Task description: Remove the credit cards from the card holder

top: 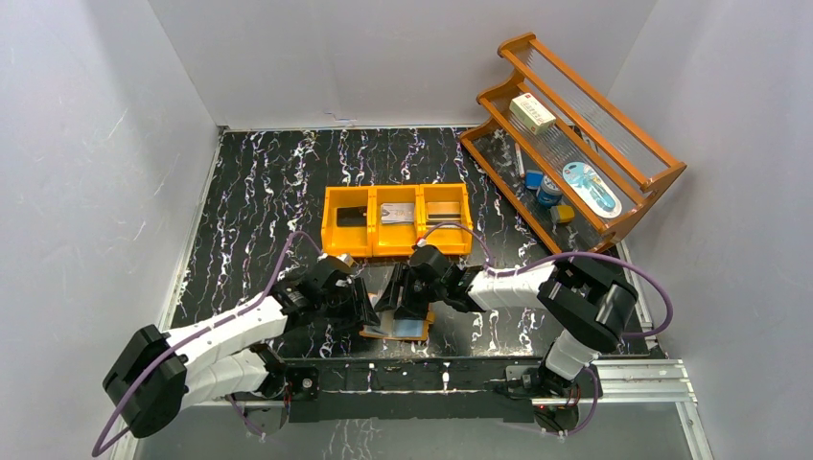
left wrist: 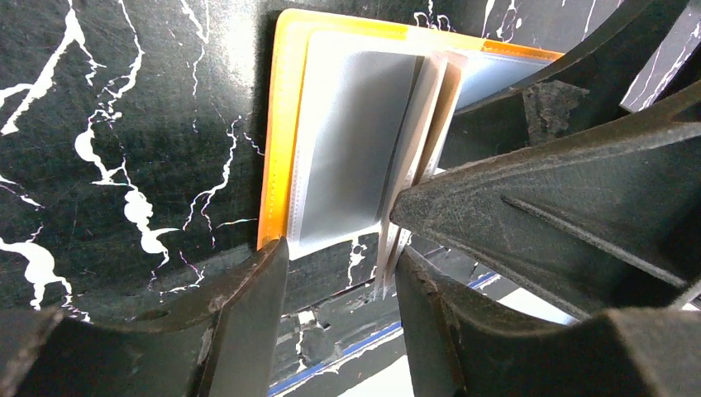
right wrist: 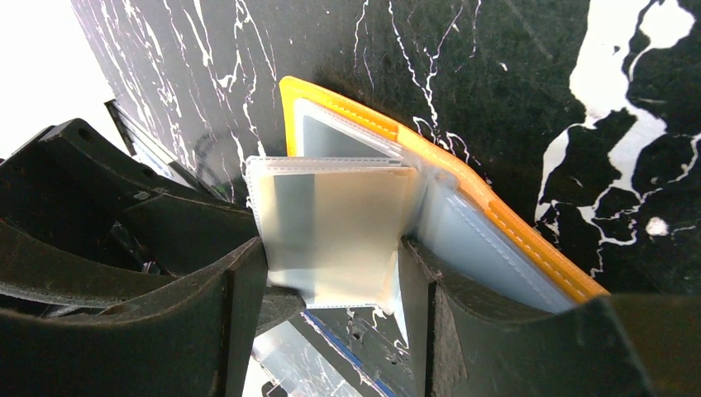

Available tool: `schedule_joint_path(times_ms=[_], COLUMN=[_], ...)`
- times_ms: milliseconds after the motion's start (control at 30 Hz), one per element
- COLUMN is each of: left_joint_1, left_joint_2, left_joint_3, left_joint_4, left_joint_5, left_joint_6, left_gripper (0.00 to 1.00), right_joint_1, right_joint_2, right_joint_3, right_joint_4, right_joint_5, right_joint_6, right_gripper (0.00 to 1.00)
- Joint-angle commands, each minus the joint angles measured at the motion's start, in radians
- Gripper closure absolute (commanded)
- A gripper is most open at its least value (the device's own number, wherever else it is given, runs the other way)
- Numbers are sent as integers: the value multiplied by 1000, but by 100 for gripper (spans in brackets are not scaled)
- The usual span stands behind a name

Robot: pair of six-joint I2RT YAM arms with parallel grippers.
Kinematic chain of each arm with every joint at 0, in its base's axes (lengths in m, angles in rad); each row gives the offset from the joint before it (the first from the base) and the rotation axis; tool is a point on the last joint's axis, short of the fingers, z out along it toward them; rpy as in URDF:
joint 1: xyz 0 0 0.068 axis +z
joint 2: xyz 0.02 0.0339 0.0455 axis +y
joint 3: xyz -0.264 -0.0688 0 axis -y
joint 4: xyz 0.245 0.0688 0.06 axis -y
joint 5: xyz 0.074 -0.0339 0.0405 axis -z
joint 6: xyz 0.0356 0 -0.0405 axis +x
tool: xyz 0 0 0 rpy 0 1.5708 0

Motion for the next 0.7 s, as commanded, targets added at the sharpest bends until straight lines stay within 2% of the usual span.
schedule_joint_path(times_ms=[0, 233, 533, 667], left_joint_1=[2, 3, 3, 3], left_joint_2=[-12, -135, -76, -97], left_joint_3=[36, 18, 36, 44], left_joint_4=[-29, -50, -70, -94], left_joint_5=[-12, -66, -79, -114], left_joint_6=[15, -5, 12, 9], left_gripper=[52, 48, 50, 50], right_joint_1=[0, -1, -2, -2], right_joint_2=[21, 26, 25, 24], right_joint_3=[-35, -35, -37, -37], right_joint_4=[-62, -59, -61, -60], right_joint_5=[3, -1, -3, -1], right_joint_6=[-9, -9, -9, -9], right_gripper=[34, 34, 34, 34])
